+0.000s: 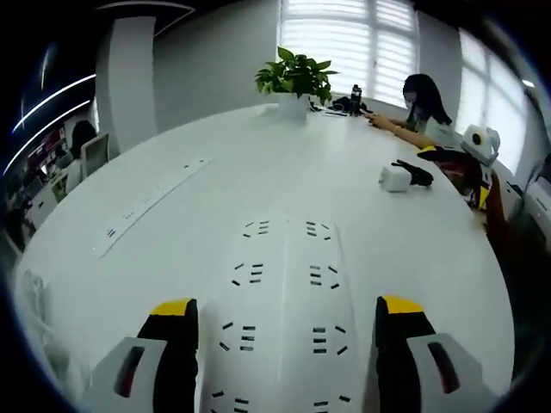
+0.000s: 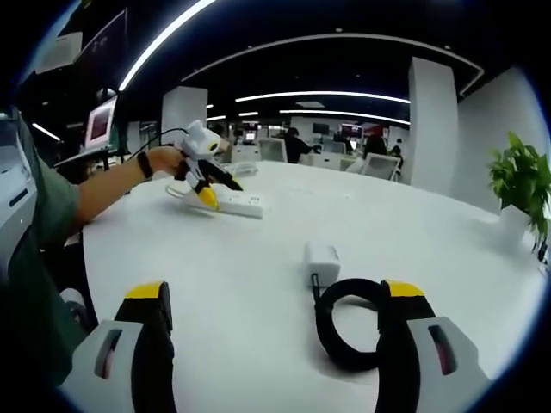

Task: Straighten the power strip on the desk, plug the charger into it

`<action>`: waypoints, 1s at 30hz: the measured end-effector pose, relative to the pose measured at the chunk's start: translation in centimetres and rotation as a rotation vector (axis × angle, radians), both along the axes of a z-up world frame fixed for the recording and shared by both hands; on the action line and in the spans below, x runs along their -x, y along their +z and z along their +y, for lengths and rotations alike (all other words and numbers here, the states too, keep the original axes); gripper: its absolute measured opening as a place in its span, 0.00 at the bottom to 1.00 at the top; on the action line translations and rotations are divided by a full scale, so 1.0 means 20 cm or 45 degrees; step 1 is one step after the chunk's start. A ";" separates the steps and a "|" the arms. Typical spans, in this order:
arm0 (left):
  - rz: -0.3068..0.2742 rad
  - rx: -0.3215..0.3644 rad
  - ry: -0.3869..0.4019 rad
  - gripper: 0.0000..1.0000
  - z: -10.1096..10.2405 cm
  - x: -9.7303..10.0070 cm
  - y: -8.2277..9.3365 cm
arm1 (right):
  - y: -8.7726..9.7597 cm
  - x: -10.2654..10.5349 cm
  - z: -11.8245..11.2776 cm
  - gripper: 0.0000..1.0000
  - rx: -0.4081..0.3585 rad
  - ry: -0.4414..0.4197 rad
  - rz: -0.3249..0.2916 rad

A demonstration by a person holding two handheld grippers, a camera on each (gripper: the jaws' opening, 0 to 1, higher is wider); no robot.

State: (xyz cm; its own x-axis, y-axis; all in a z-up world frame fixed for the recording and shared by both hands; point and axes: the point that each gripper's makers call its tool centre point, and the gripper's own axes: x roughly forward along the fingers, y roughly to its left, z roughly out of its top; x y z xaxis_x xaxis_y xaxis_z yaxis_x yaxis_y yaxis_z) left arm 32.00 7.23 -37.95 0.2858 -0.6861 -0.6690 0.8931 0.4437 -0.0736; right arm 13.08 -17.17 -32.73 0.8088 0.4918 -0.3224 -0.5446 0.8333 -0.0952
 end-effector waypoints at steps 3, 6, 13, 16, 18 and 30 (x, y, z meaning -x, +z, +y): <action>-0.009 -0.017 0.002 0.86 0.00 0.00 -0.01 | 0.00 0.00 0.00 0.99 -0.005 -0.004 -0.003; -0.011 -0.019 0.008 0.84 0.01 -0.01 -0.02 | -0.01 0.00 0.00 0.99 -0.001 0.004 0.007; -0.003 -0.022 0.019 0.79 0.00 -0.01 -0.03 | -0.01 0.01 0.00 1.00 -0.010 0.009 0.007; -0.005 -0.039 0.027 0.79 0.01 -0.02 -0.04 | -0.01 0.01 -0.01 1.00 -0.009 0.008 0.007; -0.009 -0.051 0.028 0.79 0.01 -0.02 -0.05 | -0.01 0.01 -0.01 1.00 -0.008 0.008 0.009; -0.032 -0.013 0.011 0.77 0.01 -0.04 -0.03 | -0.03 0.03 0.00 0.99 -0.007 0.012 0.020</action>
State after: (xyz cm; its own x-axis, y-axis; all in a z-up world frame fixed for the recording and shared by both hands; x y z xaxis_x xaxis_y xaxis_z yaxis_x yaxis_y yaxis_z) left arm 32.76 7.35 -38.49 0.3081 -0.6770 -0.6684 0.8909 0.4517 -0.0469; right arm 12.51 -17.24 -33.35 0.7989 0.5012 -0.3325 -0.5539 0.8285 -0.0819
